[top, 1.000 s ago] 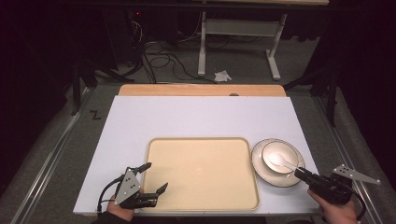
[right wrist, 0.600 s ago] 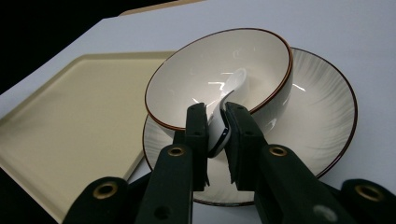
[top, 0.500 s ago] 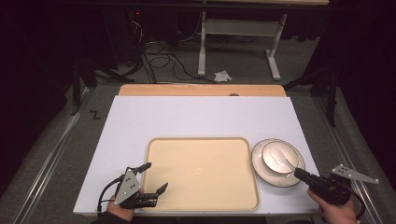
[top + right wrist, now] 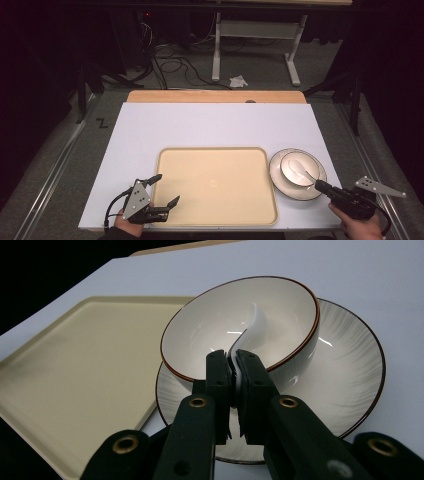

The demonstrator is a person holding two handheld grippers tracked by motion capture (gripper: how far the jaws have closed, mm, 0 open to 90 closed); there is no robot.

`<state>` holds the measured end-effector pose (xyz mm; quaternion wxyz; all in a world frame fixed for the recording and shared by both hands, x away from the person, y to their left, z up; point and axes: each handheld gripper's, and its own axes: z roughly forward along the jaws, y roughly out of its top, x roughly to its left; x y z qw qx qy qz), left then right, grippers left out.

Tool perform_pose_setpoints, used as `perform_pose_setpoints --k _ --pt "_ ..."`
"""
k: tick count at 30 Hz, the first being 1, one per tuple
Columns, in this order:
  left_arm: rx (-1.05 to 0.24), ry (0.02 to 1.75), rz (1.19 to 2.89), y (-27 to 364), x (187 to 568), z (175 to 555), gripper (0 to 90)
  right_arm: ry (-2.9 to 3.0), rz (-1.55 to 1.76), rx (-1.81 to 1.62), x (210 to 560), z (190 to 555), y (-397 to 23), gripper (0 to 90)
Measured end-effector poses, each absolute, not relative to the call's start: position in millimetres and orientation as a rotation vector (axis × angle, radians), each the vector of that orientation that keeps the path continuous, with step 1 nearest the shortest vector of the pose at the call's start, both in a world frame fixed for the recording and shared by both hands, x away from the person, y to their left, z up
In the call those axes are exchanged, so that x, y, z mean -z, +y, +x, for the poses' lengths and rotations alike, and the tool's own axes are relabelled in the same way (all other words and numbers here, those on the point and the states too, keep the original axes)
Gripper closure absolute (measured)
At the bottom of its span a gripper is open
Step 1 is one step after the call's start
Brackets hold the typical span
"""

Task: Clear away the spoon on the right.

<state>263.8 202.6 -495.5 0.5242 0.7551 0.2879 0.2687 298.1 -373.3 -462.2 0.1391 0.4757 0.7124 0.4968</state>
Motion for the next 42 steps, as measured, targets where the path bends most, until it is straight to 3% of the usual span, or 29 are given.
perform_pose_setpoints --k 16,42 --pt "-0.644 0.687 1.808 202 495 264 15.8 2.0 1.278 -1.482 451 292 -366 86.9" --pt "-0.644 0.684 1.808 202 495 263 15.8 1.998 1.083 -1.515 439 294 -303 87.0"
